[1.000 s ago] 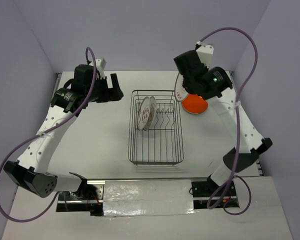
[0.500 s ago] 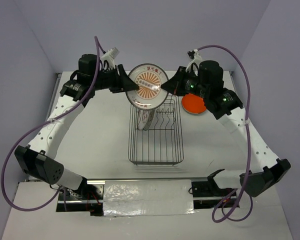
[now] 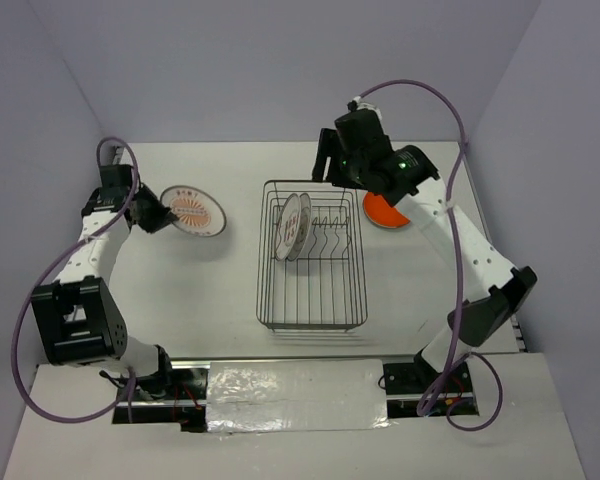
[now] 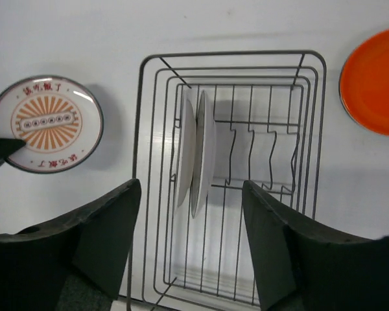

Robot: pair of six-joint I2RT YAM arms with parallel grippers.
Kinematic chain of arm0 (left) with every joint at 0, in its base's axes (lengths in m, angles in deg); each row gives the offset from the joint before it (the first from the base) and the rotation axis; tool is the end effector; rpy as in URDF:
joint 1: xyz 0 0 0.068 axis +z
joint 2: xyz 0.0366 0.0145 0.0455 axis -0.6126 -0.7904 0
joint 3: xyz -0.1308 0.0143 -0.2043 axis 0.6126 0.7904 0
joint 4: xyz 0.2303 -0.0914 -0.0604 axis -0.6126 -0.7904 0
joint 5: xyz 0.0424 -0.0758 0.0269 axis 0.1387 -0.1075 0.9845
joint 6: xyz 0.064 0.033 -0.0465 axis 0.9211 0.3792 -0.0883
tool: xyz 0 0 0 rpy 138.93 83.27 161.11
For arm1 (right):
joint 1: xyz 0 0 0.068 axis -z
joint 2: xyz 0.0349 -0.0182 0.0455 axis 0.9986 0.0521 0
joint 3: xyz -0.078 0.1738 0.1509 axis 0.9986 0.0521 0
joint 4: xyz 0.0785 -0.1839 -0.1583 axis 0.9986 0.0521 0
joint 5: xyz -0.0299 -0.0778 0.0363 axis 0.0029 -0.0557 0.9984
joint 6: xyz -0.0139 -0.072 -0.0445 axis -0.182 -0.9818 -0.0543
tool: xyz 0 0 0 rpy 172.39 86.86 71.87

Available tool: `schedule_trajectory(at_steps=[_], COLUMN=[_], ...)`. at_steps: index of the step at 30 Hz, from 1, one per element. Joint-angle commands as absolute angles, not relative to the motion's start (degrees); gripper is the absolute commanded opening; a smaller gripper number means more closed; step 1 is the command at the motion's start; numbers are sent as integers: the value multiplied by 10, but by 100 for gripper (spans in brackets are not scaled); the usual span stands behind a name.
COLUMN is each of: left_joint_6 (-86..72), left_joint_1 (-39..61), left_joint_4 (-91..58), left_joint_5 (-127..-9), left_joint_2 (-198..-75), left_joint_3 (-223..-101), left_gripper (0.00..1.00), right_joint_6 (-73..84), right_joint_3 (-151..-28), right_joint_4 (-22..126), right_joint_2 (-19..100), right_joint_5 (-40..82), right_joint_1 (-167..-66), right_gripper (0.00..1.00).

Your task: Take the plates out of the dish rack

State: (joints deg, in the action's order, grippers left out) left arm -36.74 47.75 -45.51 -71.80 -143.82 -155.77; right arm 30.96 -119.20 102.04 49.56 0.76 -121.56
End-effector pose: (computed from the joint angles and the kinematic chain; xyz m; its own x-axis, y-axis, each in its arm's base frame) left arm 0.3399 0.0437 0.2327 -0.4991 -0.7400 -0.4509 -0.4624 0.6674 -0.5837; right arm 0.3007 0.1867 0.3815 -0.6219 0.2016 -0.7567 -0.0887 0.9420 0.3238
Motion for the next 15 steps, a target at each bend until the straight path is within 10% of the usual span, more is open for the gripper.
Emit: schedule_trajectory(at_steps=[1, 6, 12, 15], left_joint_6=[-385, -388, -383, -379], left_joint_1=[501, 531, 534, 534], left_joint_4=[-376, -331, -375, -444], left_joint_5=[-708, -723, -673, -656], left_joint_2=[-1459, -1538, -1556, -1539], left_joint_3=[-1514, -1482, -1482, -1500], left_gripper=[1, 9, 99, 99], right_joint_6=[309, 310, 304, 295], right_joint_3=[-1259, -1264, -1241, -1230], right_joint_4=[1146, 1165, 1135, 1110], right_joint_2=[547, 596, 643, 670], right_joint_5=[-129, -132, -109, -86], right_joint_1=[-1254, -1274, -1277, -1277], right_gripper=[69, 59, 54, 51])
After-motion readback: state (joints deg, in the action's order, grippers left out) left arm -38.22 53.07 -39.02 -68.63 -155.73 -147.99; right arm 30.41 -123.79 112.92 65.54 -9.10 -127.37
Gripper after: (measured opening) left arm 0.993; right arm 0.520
